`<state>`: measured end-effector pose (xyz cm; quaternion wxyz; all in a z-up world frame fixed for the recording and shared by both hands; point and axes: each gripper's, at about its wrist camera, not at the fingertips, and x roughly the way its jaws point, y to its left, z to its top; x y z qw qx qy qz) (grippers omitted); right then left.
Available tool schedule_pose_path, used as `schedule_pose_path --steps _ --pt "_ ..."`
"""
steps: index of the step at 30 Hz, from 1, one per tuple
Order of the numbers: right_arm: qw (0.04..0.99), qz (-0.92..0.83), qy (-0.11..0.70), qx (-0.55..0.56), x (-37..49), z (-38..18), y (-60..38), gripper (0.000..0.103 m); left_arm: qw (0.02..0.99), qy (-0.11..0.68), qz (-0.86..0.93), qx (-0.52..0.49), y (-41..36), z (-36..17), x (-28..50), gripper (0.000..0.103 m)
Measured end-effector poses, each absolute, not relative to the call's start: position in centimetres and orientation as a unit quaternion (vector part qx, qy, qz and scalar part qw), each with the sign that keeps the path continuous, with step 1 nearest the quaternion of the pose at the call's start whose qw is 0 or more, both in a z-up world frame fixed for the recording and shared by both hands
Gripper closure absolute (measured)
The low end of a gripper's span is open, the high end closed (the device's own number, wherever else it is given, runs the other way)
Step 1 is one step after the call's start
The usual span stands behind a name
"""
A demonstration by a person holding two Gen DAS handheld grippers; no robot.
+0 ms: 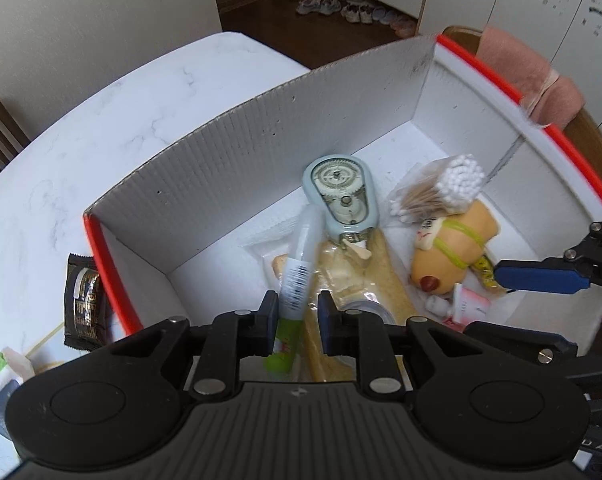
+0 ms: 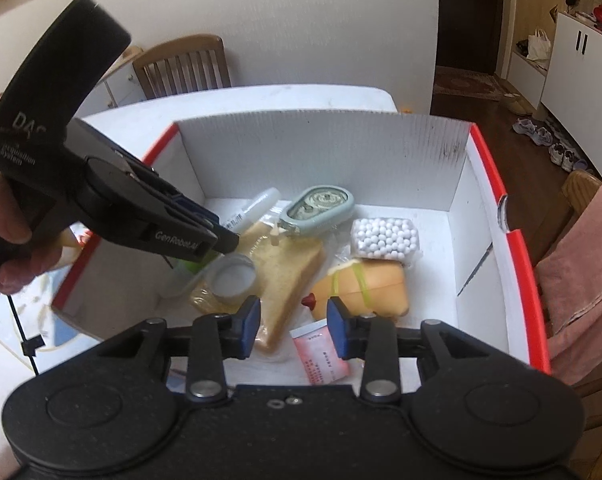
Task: Organize objects
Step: 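Open both tools to release the items and withdraw from the shoebox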
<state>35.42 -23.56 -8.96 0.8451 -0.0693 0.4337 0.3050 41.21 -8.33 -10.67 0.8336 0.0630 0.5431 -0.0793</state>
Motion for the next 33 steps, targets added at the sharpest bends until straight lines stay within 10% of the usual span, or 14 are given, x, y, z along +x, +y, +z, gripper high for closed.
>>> schedule_pose_path --steps 8,24,28,33 --pt "0.858 0.307 0.41 -0.05 34.1 -6.7 -24.1 0.048 0.848 0.521 -0.091 0.014 -7.1 -8.1 38.8 0.083" --pt "0.869 0.31 0.384 -0.009 29.8 -2.5 -22.8 0.045 0.901 0.418 -0.11 -0.04 -2.2 -2.1 28.7 0.073" --pt "0.871 0.311 0.381 -0.005 28.6 -1.9 -21.2 0.04 0.915 0.39 -0.092 -0.034 -0.3 -1.1 26.1 0.035" --pt "0.87 0.314 0.38 -0.01 27.1 -1.5 -18.5 0.03 0.924 0.371 -0.084 -0.029 2.1 -0.5 23.3 0.032"
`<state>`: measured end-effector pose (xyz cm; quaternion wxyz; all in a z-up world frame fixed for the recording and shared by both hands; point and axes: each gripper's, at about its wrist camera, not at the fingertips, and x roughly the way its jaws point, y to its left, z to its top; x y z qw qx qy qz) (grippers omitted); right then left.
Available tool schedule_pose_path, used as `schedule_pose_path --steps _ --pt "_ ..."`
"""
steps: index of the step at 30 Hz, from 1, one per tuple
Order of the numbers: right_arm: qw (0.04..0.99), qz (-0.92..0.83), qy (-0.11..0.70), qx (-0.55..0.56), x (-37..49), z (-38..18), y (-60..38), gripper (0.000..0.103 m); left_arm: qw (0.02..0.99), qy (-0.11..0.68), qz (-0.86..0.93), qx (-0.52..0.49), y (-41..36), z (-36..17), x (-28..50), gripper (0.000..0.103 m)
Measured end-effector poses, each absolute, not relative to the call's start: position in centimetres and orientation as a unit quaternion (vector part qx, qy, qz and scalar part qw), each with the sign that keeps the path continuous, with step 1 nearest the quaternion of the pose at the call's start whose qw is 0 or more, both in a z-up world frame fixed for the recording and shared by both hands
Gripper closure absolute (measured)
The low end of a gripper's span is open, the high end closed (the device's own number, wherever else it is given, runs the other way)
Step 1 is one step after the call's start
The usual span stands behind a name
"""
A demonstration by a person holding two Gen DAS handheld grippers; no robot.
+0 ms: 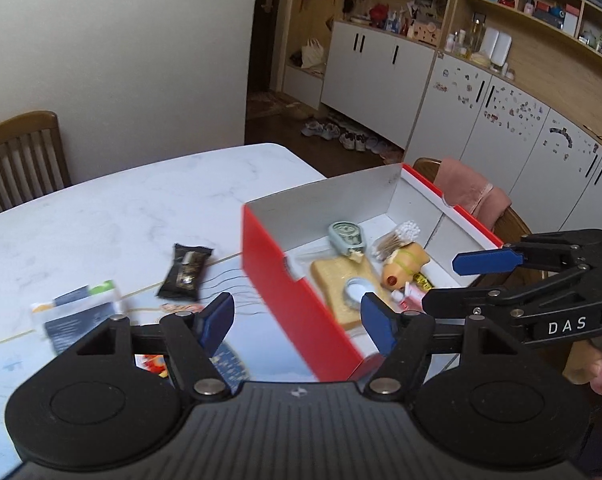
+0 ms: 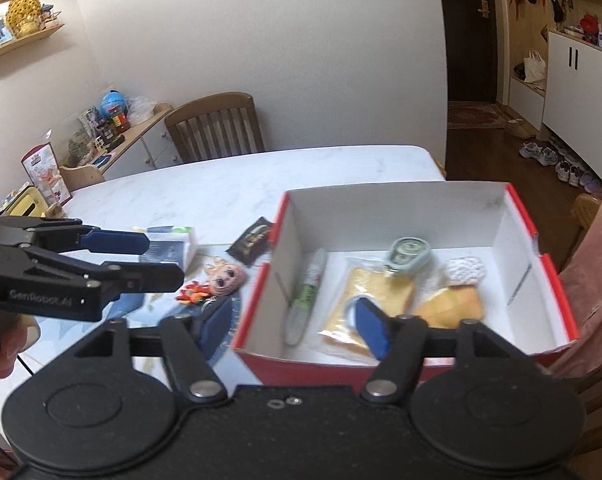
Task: Organize objects
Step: 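Open both tools to release the items and withdraw from the shoebox, then reach the left tool to the wet-wipe pack while the right tool approaches the red dragon keychain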
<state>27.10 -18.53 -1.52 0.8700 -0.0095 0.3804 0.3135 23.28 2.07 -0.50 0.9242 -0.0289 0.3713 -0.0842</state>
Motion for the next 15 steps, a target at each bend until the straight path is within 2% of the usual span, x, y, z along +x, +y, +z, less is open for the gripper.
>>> schedule_pose_path --steps 3,9,10,15 --pt "0.87 0.316 0.379 -0.013 26.3 -1.4 -16.7 0.025 0.929 0.363 -0.071 -0.026 3.8 -0.5 21.9 0.023" --pt "0.87 0.318 0.378 -0.02 25.2 -1.3 -13.0 0.016 0.932 0.355 -0.059 -0.034 8.0 -0.9 20.1 0.019" --pt "0.869 0.318 0.378 -0.022 25.0 -1.3 -12.4 0.016 0.932 0.356 -0.057 -0.035 8.8 -1.1 19.9 0.016" --pt "0.866 0.317 0.385 -0.031 24.3 -1.8 -9.2 0.015 0.93 0.361 -0.053 -0.042 12.6 -2.0 19.3 0.015"
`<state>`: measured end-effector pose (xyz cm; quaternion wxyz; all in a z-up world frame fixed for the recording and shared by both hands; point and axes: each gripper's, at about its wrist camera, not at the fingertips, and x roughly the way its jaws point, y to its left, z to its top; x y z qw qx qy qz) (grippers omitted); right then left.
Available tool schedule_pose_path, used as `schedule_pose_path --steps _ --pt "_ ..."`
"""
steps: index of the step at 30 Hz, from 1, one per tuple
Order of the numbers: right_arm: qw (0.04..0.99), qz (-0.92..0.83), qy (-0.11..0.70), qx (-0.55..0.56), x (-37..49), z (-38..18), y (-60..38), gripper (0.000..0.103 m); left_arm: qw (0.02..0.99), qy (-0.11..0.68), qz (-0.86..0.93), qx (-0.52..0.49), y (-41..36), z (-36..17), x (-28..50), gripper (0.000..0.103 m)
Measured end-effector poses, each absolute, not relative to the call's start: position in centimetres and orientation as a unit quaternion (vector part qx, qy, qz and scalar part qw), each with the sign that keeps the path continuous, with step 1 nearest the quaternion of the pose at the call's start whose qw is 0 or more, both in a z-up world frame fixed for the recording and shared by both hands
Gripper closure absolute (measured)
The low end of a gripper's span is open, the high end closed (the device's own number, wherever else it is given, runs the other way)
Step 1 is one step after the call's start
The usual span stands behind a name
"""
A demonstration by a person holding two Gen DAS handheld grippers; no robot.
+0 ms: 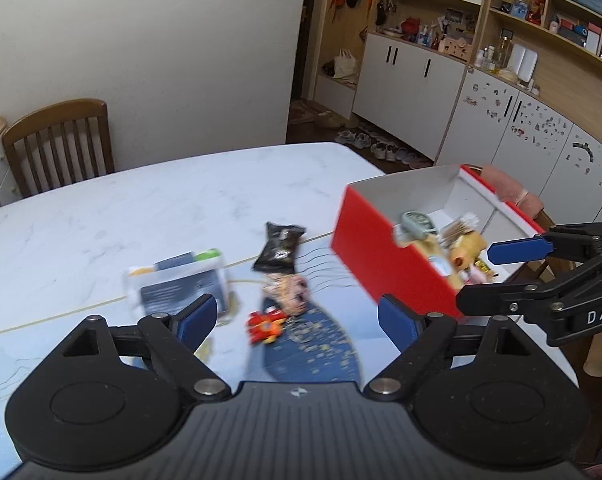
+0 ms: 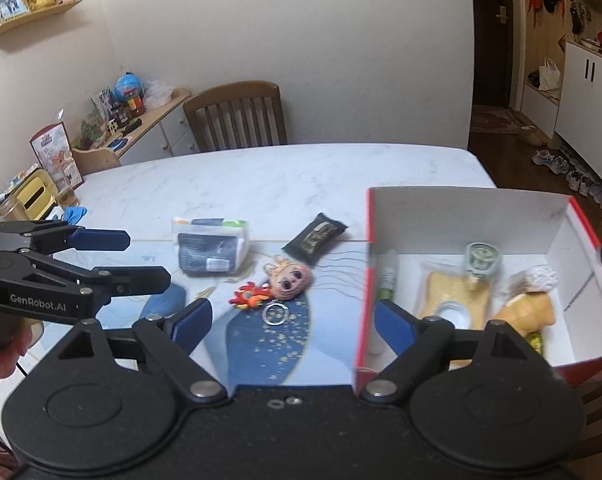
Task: Organize objects
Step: 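Reach the left tool to the wet-wipe pack while the right tool approaches the red dragon keychain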
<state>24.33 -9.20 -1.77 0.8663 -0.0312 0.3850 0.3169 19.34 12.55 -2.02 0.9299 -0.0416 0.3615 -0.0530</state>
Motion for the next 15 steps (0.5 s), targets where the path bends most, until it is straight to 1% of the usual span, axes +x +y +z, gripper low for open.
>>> schedule_pose_path --steps 2,3,4,11,15 --pt "0.865 0.317 0.388 -0.035 24.2 -1.9 -7.8 0.015 0.93 0.36 -0.058 -0.046 14.0 -2.4 19.2 0.01" --pt "0.864 0.318 0.39 -0.037 24.1 -2.0 -7.2 0.015 0.93 0.359 -0.059 -0.045 14.6 -2.6 19.2 0.003" --pt "0.862 0.319 0.391 -0.039 24.1 -2.1 -6.5 0.015 0.931 0.358 -0.059 -0.042 15.1 -2.8 19.2 0.0" --pt "0.856 0.31 0.41 -0.059 24.0 -4.1 -2.4 0.015 0.936 0.347 -0.05 -0.023 19.2 -4.7 20.5 0.0" --pt "0.851 0.301 0.426 -0.062 24.4 -5.6 -0.8 0.015 0.935 0.351 -0.054 0.011 20.9 -6.3 22.0 0.0"
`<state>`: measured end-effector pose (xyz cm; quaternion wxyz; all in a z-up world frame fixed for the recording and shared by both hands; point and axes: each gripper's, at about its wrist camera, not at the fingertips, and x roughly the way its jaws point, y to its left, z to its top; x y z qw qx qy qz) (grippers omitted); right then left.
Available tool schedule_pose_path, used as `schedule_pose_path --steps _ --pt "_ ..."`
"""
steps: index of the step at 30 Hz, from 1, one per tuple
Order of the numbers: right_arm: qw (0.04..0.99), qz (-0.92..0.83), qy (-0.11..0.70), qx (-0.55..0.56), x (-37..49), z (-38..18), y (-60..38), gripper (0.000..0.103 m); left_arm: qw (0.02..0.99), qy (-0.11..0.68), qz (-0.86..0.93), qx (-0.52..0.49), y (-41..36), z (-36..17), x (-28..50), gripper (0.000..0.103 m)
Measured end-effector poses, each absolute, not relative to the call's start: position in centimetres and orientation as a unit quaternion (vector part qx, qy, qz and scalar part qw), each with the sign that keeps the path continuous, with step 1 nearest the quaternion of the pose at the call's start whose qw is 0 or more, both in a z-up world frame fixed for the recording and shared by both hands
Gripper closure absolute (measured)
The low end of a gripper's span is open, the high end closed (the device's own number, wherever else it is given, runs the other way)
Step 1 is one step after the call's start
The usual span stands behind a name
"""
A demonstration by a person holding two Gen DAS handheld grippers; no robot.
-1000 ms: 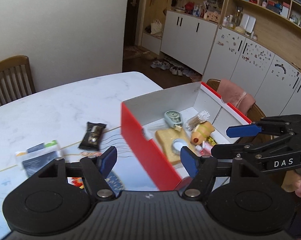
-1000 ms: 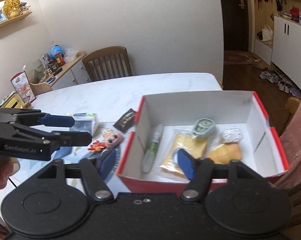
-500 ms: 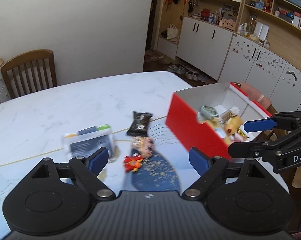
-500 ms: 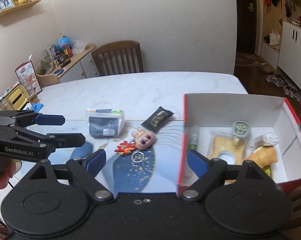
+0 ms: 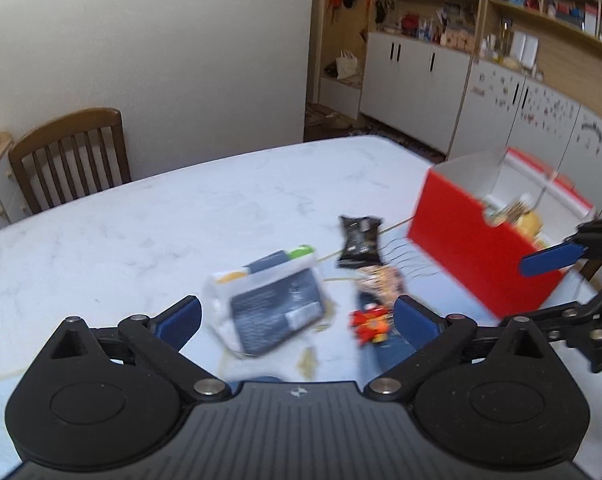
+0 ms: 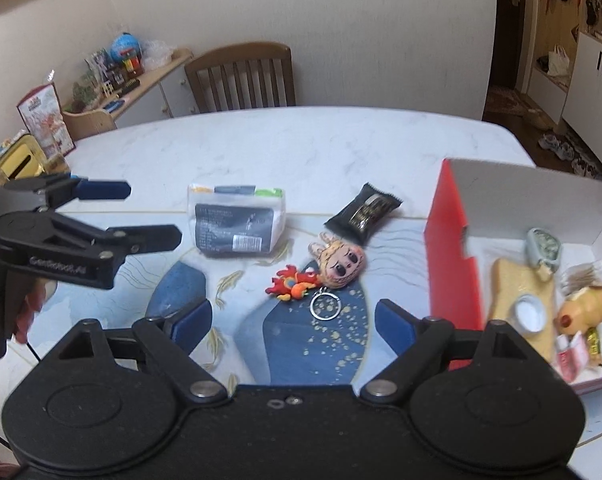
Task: Organize objects
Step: 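Reach the left tool to the wet-wipe pack while the right tool approaches the red dragon keychain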
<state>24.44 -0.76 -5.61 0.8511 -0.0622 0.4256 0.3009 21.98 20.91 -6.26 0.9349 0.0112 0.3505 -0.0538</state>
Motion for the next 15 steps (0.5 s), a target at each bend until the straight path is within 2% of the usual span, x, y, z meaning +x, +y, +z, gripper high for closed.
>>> schedule_pose_path --steps 10,15 --pt "0.852 0.276 0.438 -0.075 26.1 -9.1 2.7 0.015 0.93 0.351 -0.069 0.084 22.5 -9.5 25.6 0.0" --pt "0.851 0.265 0.448 -0.066 27.6 -10.9 3.8 0.015 0.926 0.359 -0.077 0.088 22.8 -11.1 27.3 0.0"
